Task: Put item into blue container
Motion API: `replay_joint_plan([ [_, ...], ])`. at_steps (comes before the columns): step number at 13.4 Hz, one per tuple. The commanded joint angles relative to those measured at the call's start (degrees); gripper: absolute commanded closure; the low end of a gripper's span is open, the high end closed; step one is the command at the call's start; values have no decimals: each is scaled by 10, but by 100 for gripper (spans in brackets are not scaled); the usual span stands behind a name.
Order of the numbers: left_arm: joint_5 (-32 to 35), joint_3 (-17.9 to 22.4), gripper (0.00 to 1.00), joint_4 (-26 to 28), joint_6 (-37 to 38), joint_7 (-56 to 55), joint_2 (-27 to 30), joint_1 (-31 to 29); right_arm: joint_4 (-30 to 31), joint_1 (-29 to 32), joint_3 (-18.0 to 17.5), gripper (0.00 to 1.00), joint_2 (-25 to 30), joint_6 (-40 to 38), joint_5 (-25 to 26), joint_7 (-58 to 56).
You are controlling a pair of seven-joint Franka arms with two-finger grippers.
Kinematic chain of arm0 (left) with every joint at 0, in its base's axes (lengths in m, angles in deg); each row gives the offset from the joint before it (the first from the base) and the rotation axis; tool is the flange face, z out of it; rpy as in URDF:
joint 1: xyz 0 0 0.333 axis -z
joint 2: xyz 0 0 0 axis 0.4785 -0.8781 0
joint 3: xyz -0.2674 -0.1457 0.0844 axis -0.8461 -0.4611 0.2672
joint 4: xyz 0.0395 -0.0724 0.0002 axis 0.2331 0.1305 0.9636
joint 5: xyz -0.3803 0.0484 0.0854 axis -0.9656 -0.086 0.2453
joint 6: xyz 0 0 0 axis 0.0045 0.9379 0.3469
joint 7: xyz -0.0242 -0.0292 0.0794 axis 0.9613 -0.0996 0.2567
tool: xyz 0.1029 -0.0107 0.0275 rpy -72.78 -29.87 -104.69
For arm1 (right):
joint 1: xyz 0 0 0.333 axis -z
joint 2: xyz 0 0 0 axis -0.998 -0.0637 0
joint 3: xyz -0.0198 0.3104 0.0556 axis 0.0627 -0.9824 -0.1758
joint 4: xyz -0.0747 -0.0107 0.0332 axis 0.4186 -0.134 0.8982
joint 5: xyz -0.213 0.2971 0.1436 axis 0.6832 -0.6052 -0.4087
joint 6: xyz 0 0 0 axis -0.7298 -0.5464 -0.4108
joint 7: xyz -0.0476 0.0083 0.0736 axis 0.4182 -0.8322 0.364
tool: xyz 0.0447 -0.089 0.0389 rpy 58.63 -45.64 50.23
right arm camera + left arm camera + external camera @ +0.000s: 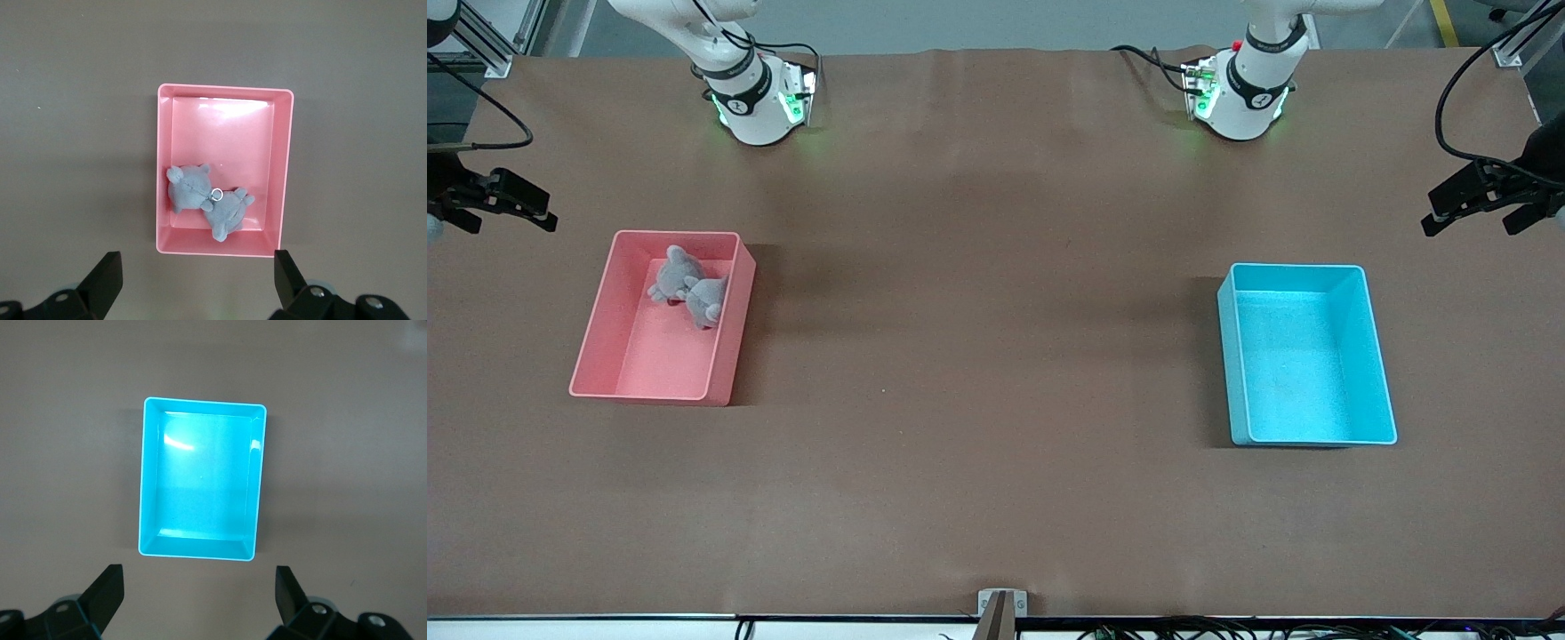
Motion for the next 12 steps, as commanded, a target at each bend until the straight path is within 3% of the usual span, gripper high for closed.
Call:
replay_joint_plan([
  [1,-2,0,0,-6,6,10,0,-3,3,3,-1,0,6,-2,11,-6],
  [12,-2,0,0,-6,6,10,0,-4,9,2,-2,0,7,-5,11,-5],
])
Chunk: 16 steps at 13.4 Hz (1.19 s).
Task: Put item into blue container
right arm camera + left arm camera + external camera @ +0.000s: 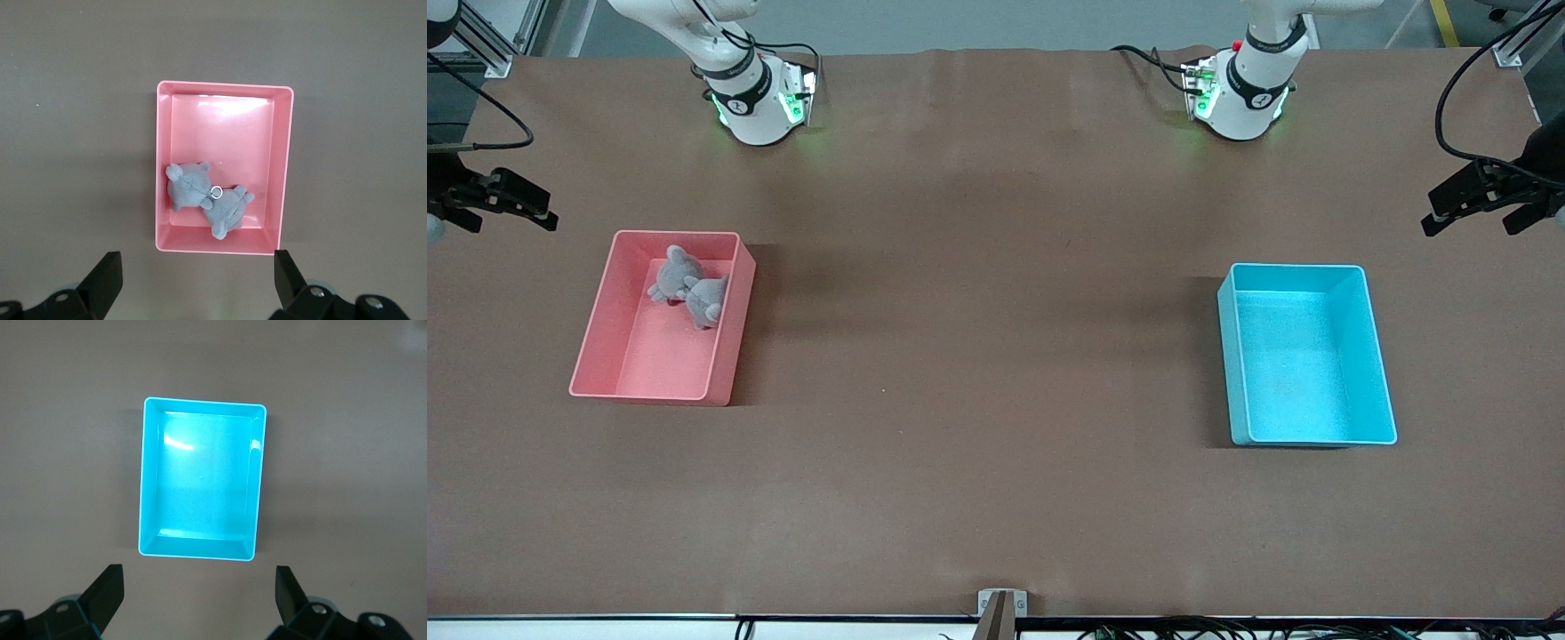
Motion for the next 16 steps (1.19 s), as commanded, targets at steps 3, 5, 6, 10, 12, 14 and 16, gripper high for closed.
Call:
replay_joint_plan([
  [3,-2,0,0,-6,6,10,0,-4,9,1,-3,0,8,-1,10,-4],
  [5,-2,0,0,-6,6,10,0,-4,10,1,-3,0,8,-2,10,-4],
  [6,-2,0,0,-6,6,10,0,-3,10,1,-3,0,8,-3,10,-4],
  [10,-2,0,0,-6,6,10,0,-4,10,1,-3,0,8,-8,10,-4],
  [12,-2,0,0,-6,6,10,0,-4,11,1,-3,0,8,-9,9,-4],
  [14,-2,0,0,-6,6,10,-1,-4,11,-1,-3,0,7,-8,9,-4],
  [16,-2,0,0,-6,6,11,-1,-4,11,1,-3,0,7,-5,6,-4],
])
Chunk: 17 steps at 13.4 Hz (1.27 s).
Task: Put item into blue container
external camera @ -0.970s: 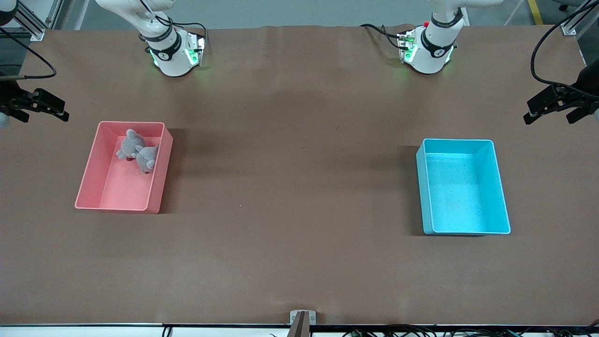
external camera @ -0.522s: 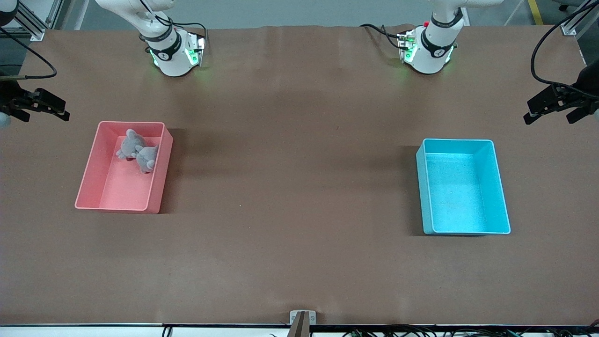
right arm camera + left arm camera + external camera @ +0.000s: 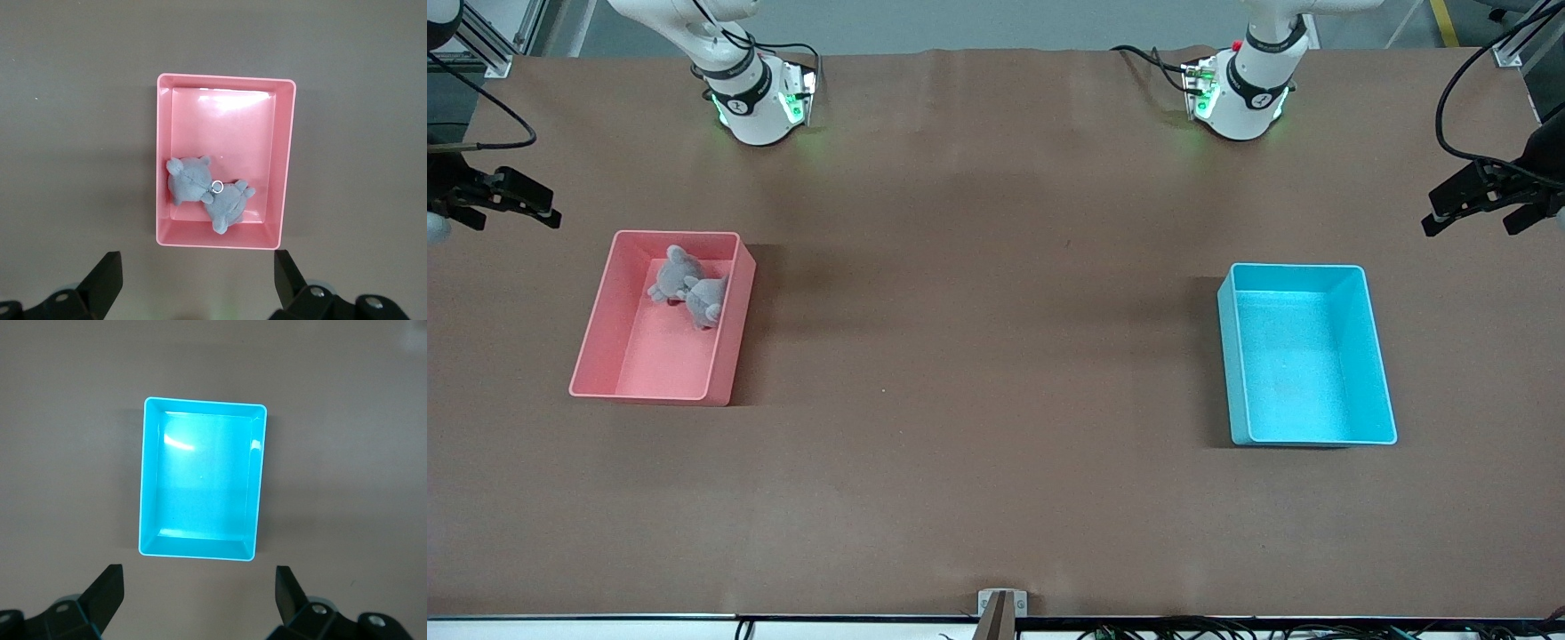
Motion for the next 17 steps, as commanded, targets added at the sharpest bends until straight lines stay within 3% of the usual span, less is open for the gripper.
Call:
replay_joint_plan([
  [1,-2,-1,0,-6,6,10,-1,-3,8,0,-2,0,7,3,6,-4],
  [17,-2,-1,0,-6,6,11,-1,-6,8,0,-2,0,7,1,-2,-4],
])
